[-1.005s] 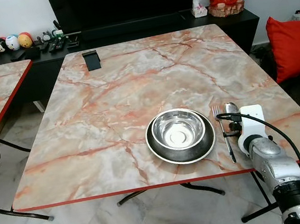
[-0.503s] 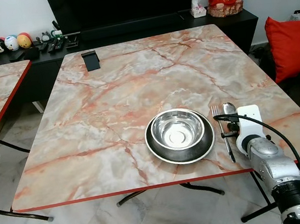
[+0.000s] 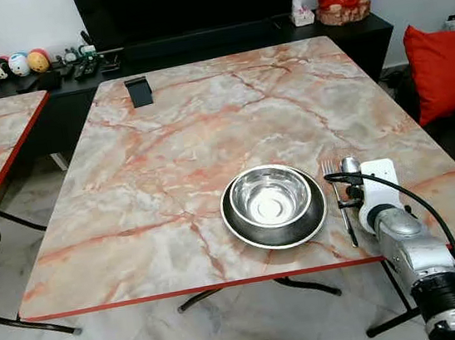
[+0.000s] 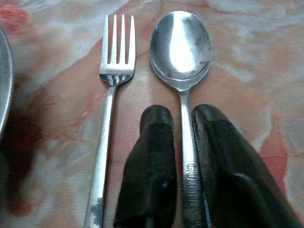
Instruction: Setting the table
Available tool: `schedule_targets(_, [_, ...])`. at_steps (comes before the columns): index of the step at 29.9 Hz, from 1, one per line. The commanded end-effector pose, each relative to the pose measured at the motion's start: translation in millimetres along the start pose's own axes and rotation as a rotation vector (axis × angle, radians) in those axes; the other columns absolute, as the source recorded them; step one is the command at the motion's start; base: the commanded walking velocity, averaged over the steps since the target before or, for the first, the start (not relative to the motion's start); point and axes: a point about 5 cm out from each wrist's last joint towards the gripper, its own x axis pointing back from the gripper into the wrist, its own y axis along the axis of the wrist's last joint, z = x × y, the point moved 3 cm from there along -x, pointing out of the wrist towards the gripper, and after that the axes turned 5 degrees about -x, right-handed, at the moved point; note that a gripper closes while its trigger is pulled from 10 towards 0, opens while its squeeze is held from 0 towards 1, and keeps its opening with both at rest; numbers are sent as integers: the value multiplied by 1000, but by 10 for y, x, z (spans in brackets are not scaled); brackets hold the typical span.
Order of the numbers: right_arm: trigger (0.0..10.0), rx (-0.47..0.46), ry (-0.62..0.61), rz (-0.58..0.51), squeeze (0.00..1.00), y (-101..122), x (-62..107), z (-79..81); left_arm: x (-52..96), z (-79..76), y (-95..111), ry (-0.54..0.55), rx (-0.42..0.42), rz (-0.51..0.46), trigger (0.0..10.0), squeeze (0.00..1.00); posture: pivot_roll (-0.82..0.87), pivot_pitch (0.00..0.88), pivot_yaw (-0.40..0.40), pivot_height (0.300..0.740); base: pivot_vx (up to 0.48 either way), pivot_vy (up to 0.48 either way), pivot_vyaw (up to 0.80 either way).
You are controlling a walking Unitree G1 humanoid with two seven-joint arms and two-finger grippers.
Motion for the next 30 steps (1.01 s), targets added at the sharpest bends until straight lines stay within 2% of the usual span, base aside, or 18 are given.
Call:
schedule_targets(1, [10000,-2,-7,39,659,-69,-11,3,19,64,-58,14,-2,28,10000,0,-77,17,85,740,0,0,0])
schedule_targets(4, [10000,2,-10,40,627,-71,-12,-4,19,64,-58,14,-3,28,10000,0,-77,17,85,740,0,0,0])
schedule_targets(5, [10000,4,-16,40,314,-71,-12,-15,19,64,-58,14,-2,28,10000,0,-76,17,85,740,0,0,0])
schedule_targets(6, [10000,4,-16,40,314,-71,-12,-15,19,64,-58,14,-2,28,10000,0,-76,17,85,740,0,0,0])
schedule_targets(7, [10000,5,-20,40,0,-71,-13,-20,19,65,-58,14,-2,27,10000,0,-77,17,85,740,0,0,0])
schedule_targets(12, [10000,6,-31,18,0,-35,-10,-30,19,67,-56,15,-2,27,10000,0,-75,17,86,740,0,0,0])
schedule_targets(17, [10000,42,-83,-92,0,130,15,-88,19,69,-56,15,-3,27,10000,0,-80,14,88,740,0,0,0])
schedule_targets(23, [10000,-21,-76,-261,0,326,119,-62,18,67,-51,11,-3,26,10000,0,-82,13,91,740,0,0,0])
schedule_targets(24, [10000,-21,-76,-261,0,326,119,-62,18,67,-51,11,-3,26,10000,0,-82,13,91,740,0,0,0])
schedule_targets(25, [10000,-40,-61,-331,0,409,171,-37,18,66,-49,10,-3,24,10000,0,-83,14,91,740,0,0,0])
schedule_targets(26, [10000,-47,-60,-356,0,438,190,-34,18,66,-48,10,-3,24,10000,0,-83,14,91,740,0,0,0])
schedule_targets(27, [10000,-73,-54,-456,0,570,272,-33,18,65,-46,10,-2,22,10000,0,-83,13,92,740,0,0,0])
schedule_targets(30, [10000,-90,-56,-605,0,774,428,-54,17,66,-42,10,0,19,10000,0,-88,14,92,740,0,0,0])
